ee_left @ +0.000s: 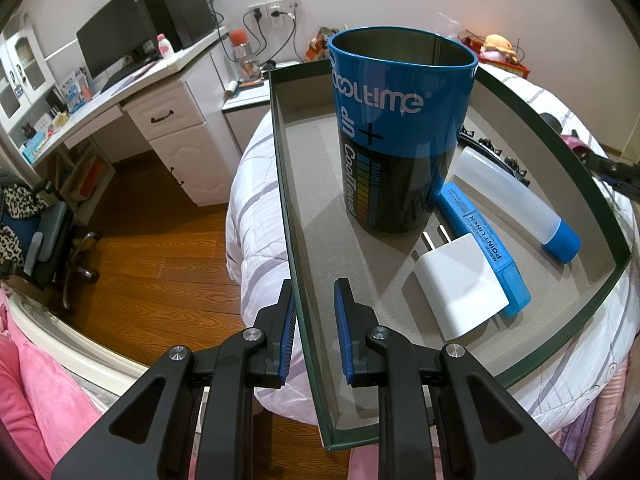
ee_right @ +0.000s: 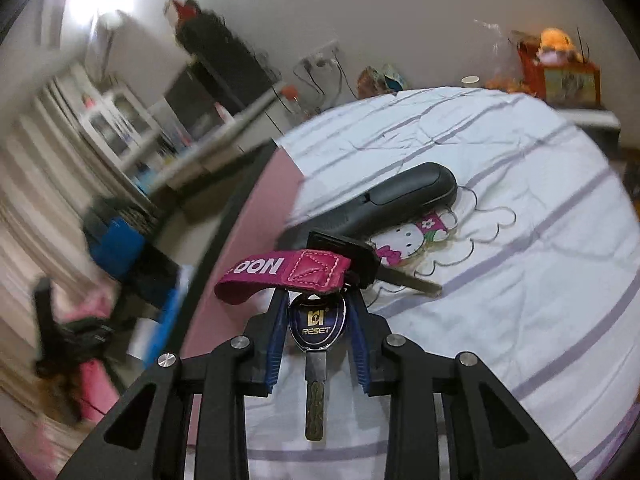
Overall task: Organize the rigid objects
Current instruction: 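Lift the keys with the right tool and carry them over the tray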
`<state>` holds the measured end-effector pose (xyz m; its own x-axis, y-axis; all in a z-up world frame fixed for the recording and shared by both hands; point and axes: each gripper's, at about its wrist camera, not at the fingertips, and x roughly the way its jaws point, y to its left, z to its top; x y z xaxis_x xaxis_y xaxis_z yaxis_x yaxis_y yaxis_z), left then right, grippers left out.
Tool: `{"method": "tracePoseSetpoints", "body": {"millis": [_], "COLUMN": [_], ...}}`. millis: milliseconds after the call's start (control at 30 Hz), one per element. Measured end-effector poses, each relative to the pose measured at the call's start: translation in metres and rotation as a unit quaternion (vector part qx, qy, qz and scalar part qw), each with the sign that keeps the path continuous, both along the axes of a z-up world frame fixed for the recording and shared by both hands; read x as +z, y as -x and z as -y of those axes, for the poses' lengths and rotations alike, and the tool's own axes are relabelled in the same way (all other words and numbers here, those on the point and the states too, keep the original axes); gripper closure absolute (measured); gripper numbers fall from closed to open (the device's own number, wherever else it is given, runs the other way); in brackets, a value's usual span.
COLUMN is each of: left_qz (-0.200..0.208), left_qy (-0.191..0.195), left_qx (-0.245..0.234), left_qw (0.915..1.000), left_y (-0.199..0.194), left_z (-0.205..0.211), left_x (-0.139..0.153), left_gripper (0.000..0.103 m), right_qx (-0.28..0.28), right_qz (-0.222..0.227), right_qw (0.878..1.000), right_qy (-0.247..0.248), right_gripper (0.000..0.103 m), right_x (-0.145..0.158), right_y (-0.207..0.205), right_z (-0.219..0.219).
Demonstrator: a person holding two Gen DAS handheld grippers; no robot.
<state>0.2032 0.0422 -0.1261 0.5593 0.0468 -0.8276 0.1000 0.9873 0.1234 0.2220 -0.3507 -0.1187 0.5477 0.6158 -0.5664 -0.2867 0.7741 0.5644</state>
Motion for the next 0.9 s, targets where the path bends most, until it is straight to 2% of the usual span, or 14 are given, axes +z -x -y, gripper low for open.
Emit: {"method": "tracePoseSetpoints", "body": {"millis": [133, 300, 333, 367, 467, 567, 667, 700, 767, 900], "left_qz": [0.0, 0.0, 0.0, 0.0, 0.0, 0.0, 0.0, 0.0, 0.0, 0.0], "left_qy": [0.0, 0.0, 0.0, 0.0, 0.0, 0.0, 0.001, 0.002, 0.003, 0.004], "left_qx": [0.0, 0.0, 0.0, 0.0, 0.0, 0.0, 0.0, -0.001, -0.001, -0.004], "left_qw": [1.0, 1.0, 1.0, 1.0, 1.0, 1.0, 1.0, 1.0, 1.0, 1.0], "left_y": [0.0, 0.0, 0.0, 0.0, 0.0, 0.0, 0.0, 0.0, 0.0, -0.001], "left_z": [0.0, 0.0, 0.0, 0.0, 0.0, 0.0, 0.0, 0.0, 0.0, -0.001], "left_x": [0.0, 0.0, 0.0, 0.0, 0.0, 0.0, 0.0, 0.0, 0.0, -0.001], "left_gripper": [0.086, 0.086, 0.086, 0.086, 0.086, 0.086, 0.085, 0.085, 0.085, 0.085], "right_qx": [0.006, 0.008, 0.009, 0.003, -0.003, -0.022, -0.032, -0.031, -0.03, -0.023], "right_qz": [0.0, 0.021, 0.032, 0.042, 0.055, 0.048, 0.028, 0.018, 0.016, 0.041], "right_qw": [0.997, 0.992, 0.991, 0.991, 0.995, 0.998, 0.995, 0.993, 0.99, 0.985], "right_qy": [-0.082, -0.125, -0.131, -0.127, -0.081, 0.025, 0.089, 0.114, 0.135, 0.164], "right_gripper": [0.074, 0.074, 0.077, 0.088, 0.093, 0.092, 0.091, 0.088, 0.071, 0.061], "right_x": [-0.003, 0.007, 0.013, 0.019, 0.034, 0.038, 0.028, 0.023, 0.017, 0.019], "right_y": [0.01, 0.016, 0.018, 0.021, 0.021, 0.015, 0.008, 0.007, 0.01, 0.03], "right_z": [0.013, 0.012, 0.01, 0.008, -0.007, -0.031, -0.049, -0.058, -0.068, -0.078]}}
